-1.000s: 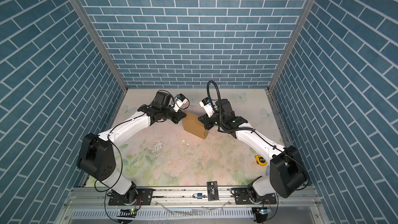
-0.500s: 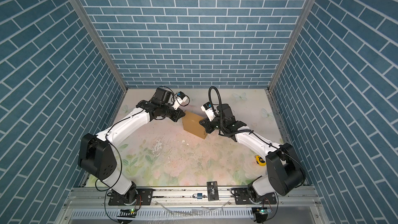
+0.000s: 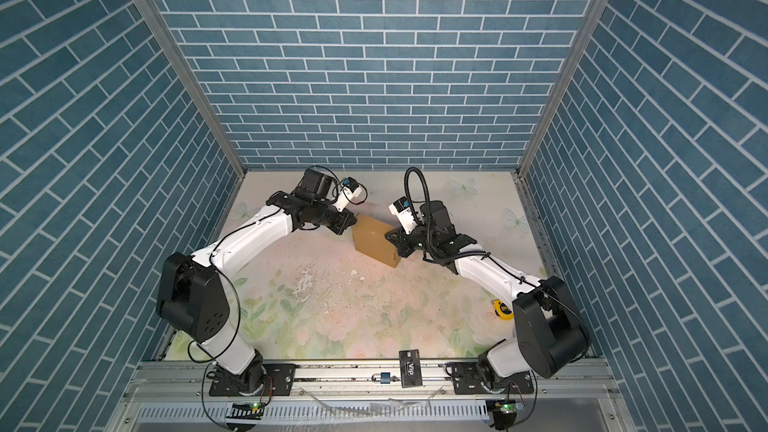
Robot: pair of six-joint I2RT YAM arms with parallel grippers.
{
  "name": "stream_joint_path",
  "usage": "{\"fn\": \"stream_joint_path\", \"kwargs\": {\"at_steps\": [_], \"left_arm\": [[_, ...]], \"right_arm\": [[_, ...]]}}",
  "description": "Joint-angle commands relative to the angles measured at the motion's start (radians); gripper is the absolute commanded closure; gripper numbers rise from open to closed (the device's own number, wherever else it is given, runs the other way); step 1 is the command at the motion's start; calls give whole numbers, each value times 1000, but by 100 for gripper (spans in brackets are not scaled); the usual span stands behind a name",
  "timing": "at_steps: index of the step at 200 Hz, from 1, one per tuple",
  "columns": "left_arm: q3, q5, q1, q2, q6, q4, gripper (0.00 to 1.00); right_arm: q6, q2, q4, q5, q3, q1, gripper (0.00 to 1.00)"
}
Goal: Fold the paper box
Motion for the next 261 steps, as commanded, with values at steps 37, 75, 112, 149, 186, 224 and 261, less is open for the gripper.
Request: {"fn": "stream_joint_path", "kwargs": {"at_steps": [37, 75, 112, 149, 186, 224, 261], "left_arm": [[10, -10, 4, -14, 17, -60, 92], [117, -13, 4, -16, 18, -114, 93], [52, -1, 4, 10, 2, -70, 93], [-14, 7, 2, 53, -13, -33, 93], [-34, 4, 0, 36, -12, -17, 93], [-28, -14, -1, 41, 0, -18, 93], [-39, -14, -3, 26, 5, -16, 93]], "right_arm": [[-50, 20, -157, 65, -34, -12, 91], [-28, 27, -112, 51, -56, -12, 91], [-31, 22, -120, 55, -49, -12, 91], [-22, 20, -116, 56, -52, -11, 91], [-29, 15, -121, 61, -48, -11, 91], [-29, 5, -134, 50, -23, -12, 91], [-26, -68, -201, 60, 68, -12, 91]]}}
